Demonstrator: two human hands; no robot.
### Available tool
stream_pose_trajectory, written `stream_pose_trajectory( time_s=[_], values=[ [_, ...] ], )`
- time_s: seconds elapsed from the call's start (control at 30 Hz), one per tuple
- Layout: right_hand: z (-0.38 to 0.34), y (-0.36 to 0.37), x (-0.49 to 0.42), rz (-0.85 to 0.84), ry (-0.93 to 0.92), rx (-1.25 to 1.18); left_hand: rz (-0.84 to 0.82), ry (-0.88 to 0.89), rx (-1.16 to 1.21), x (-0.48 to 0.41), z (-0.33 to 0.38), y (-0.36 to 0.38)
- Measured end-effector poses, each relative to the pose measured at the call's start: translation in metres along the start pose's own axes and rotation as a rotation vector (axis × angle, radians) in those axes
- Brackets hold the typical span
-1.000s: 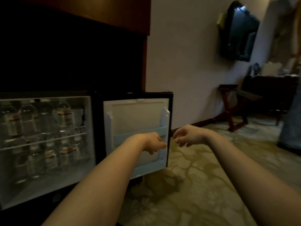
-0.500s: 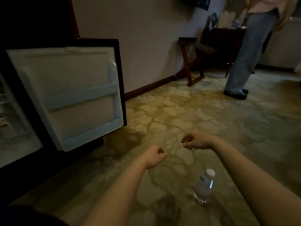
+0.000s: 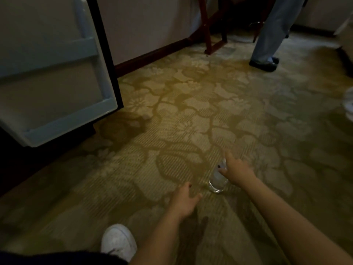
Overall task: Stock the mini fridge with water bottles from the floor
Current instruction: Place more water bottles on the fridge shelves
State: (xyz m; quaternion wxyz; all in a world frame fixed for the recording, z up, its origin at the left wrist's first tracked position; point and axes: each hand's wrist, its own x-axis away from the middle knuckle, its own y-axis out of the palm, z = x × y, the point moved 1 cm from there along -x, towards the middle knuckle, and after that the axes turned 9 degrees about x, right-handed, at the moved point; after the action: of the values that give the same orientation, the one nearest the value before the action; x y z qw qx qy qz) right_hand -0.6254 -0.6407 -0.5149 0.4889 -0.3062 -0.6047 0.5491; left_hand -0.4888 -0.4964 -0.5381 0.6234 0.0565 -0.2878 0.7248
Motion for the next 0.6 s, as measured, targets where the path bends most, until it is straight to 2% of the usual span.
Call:
stream_pose_trajectory(
  time_s=[0.1,0.17,0.4,0.6],
  values=[
    [0.002,0.017,0.013,0.225,0.021,0.066,-0.046,-0.016,-0.053,-0.002,-0.003,0.005],
    [0.001,0.021,0.018,0.298,-0.002,0.076,-0.071,-0.019,-0.096,-0.002,-0.004,0.006],
    [-0.011,0.004,0.018,0.271,-0.113,0.084,-0.082,-0.003,-0.169,0.005,-0.003,-0.003],
    [-0.049,-0.04,0.039,0.358,-0.299,-0.079,-0.004,0.086,-0.036,0.017,0.007,-0.034]
  ],
)
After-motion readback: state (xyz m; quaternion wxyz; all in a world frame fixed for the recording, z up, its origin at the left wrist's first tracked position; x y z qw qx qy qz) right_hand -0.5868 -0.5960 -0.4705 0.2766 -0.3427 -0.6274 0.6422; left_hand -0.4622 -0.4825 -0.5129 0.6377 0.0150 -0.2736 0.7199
